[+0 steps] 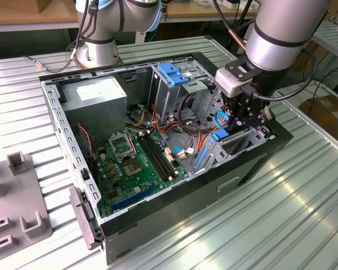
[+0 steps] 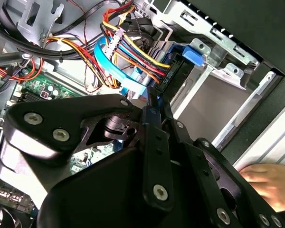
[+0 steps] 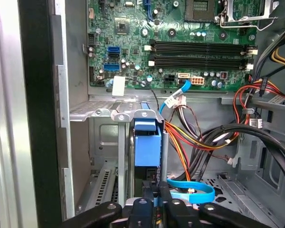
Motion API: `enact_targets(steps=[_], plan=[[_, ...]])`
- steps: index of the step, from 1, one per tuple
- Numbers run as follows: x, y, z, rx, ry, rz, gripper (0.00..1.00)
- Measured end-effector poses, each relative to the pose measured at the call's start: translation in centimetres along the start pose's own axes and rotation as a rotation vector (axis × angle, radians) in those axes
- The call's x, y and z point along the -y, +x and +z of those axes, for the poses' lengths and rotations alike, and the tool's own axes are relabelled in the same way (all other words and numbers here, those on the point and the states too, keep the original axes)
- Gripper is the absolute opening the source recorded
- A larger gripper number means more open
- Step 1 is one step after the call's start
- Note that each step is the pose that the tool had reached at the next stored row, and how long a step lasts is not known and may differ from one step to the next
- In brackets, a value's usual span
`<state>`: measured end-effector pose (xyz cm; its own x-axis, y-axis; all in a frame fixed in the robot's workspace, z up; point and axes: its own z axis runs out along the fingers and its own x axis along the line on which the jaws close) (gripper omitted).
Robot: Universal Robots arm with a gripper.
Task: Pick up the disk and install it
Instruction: 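Insert the second disk wire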
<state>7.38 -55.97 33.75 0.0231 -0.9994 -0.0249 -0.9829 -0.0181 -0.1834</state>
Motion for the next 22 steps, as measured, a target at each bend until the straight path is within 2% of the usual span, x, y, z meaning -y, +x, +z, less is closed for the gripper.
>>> enact_targets(steps=[2,3,10,11,13,18,22], plan=[[0.03,0.0,-0.15,-0.0007,-0.0002,0.0,0.17],[0.04,-0.01,-0.23,-0.0006,-0.0002,0.0,0.24],[0.19,-0.02,-1.08,-0.0007,-0.0002,0.0,0.24],[0.2,-0.03,-1.11,-0.0007,-0.0002,0.0,0.22],[0.21,-0.03,-1.14,-0.0008,-0.0002,0.0,0.1],[0.21,-0.03,-1.15,0.0,-0.0002,0.0,0.1],[0.21,-0.03,-1.15,0.0031,-0.0001,0.001,0.1]])
